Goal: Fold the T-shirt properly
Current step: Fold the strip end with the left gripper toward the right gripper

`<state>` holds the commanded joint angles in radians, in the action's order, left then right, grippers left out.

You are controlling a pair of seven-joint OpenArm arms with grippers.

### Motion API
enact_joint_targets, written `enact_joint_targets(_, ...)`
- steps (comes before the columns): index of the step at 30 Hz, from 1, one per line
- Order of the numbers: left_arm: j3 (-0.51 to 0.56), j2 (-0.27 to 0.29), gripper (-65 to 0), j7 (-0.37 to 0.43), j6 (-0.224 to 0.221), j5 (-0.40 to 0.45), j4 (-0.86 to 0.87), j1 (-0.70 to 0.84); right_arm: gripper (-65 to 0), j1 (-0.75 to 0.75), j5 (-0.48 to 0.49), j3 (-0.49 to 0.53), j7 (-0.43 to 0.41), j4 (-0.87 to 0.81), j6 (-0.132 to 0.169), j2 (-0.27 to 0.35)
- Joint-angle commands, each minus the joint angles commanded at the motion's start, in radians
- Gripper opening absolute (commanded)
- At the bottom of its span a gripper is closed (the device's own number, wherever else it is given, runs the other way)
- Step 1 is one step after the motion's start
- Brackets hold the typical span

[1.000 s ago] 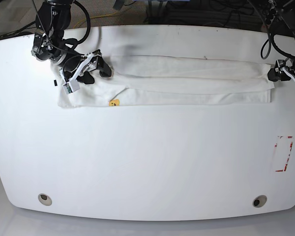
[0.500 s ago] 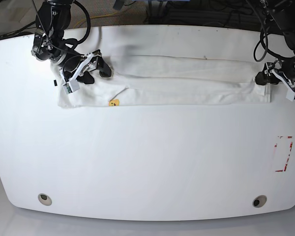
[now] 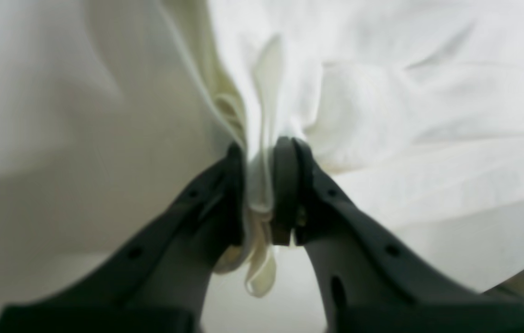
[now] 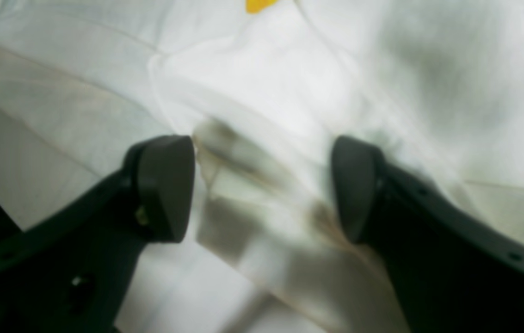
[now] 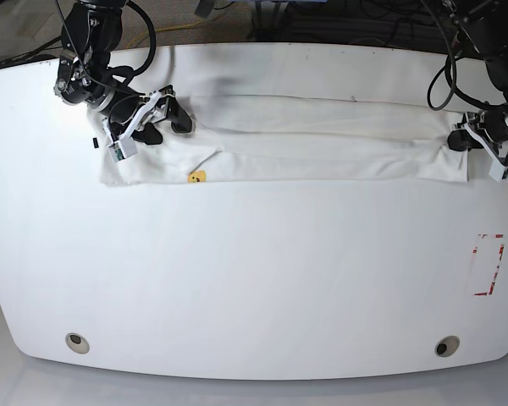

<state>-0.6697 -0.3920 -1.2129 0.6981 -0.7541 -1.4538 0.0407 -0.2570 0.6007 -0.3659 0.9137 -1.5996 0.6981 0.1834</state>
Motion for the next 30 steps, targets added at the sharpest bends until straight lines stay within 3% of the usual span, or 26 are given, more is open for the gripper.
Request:
enact_joint_targets(3,0.018,0.0,-59.2,0.0,0.0,0.0,-0.1,0.037,-20.0,0.0,0.0,0.0,0.0,0.0,0.0,0.0)
enact_joint_targets(8,0.152,0.011,-59.0,-0.002,0.0,0.0,-0.247,0.066,-20.0,0.002,0.0,0.002,0.0,0.0,0.0,0.0)
enact_joint_targets(13,0.27,0.107,-58.9,-0.002,0.0,0.0,-0.368,0.075,-20.0,0.003,0.0,0.003,0.0,0.0,0.0,0.0)
enact_joint_targets(24,0.519,0.262,-58.7,-0.003,0.0,0.0,-0.374,0.034,-20.0,0.003,0.0,0.002,0.0,0.0,0.0,-0.002)
enact_joint_targets(30,0.598,0.272,-58.2,-0.003,0.0,0.0,-0.29,-0.017,-20.0,0.003,0.005,0.002,0.0,0.0,0.0,-0.002)
